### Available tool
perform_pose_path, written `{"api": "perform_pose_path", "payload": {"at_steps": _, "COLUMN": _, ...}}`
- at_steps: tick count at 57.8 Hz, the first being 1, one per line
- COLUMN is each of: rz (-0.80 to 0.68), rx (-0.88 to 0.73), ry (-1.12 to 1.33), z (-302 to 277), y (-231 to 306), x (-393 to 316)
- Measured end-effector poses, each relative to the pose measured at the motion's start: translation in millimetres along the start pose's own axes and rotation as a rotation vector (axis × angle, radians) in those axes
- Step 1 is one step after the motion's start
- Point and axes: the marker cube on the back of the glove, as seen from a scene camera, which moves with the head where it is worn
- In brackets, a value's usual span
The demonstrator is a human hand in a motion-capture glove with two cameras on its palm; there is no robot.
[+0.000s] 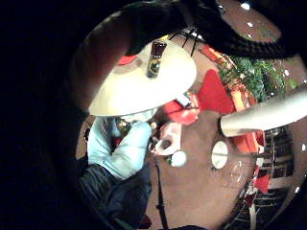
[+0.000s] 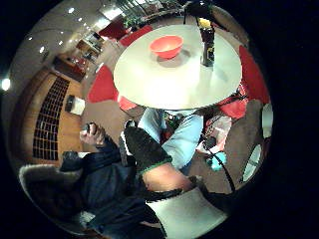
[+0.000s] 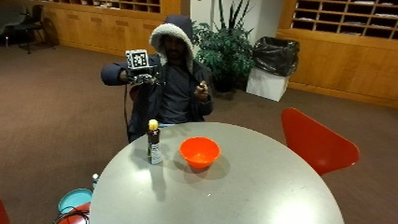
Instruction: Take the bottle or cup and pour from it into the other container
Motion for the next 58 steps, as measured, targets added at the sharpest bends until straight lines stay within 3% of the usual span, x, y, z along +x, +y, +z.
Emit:
{"api": "perform_pose_path", "payload": {"at_steps": 6, "rz": 0.006, "rx": 0.029, "ry": 0.004, "z": 1, "y": -5, "x": 0}}
{"api": "perform_pose_path", "payload": {"at_steps": 11, "rz": 0.316, "rx": 0.143, "ry": -0.001, "z": 4, "y": -16, "x": -11}}
{"api": "perform_pose_path", "payload": {"at_steps": 12, "rz": 0.323, "rx": 0.144, "ry": 0.000, "z": 4, "y": -15, "x": -11}}
{"api": "perform_pose_path", "payload": {"at_steps": 16, "rz": 0.046, "rx": 0.055, "ry": 0.006, "z": 2, "y": -5, "x": -2}}
{"api": "perform_pose_path", "payload": {"at_steps": 19, "rz": -0.029, "rx": 0.044, "ry": 0.010, "z": 1, "y": -11, "x": 2}}
{"api": "perform_pose_path", "payload": {"at_steps": 28, "rz": -0.018, "rx": 0.004, "ry": 0.014, "z": 3, "y": -7, "x": 4}}
{"api": "perform_pose_path", "payload": {"at_steps": 33, "rz": 0.150, "rx": 0.084, "ry": 0.010, "z": 6, "y": -19, "x": 2}}
{"api": "perform_pose_path", "payload": {"at_steps": 36, "rz": 0.054, "rx": 0.056, "ry": 0.010, "z": 5, "y": -15, "x": 8}}
{"api": "perform_pose_path", "payload": {"at_steps": 41, "rz": 0.283, "rx": 0.133, "ry": 0.008, "z": 6, "y": -36, "x": 13}}
{"api": "perform_pose_path", "payload": {"at_steps": 47, "rz": 0.059, "rx": 0.004, "ry": -0.004, "z": 3, "y": -40, "x": 38}}
{"api": "perform_pose_path", "payload": {"at_steps": 58, "rz": 0.141, "rx": 0.100, "ry": -0.104, "z": 22, "y": -82, "x": 81}}
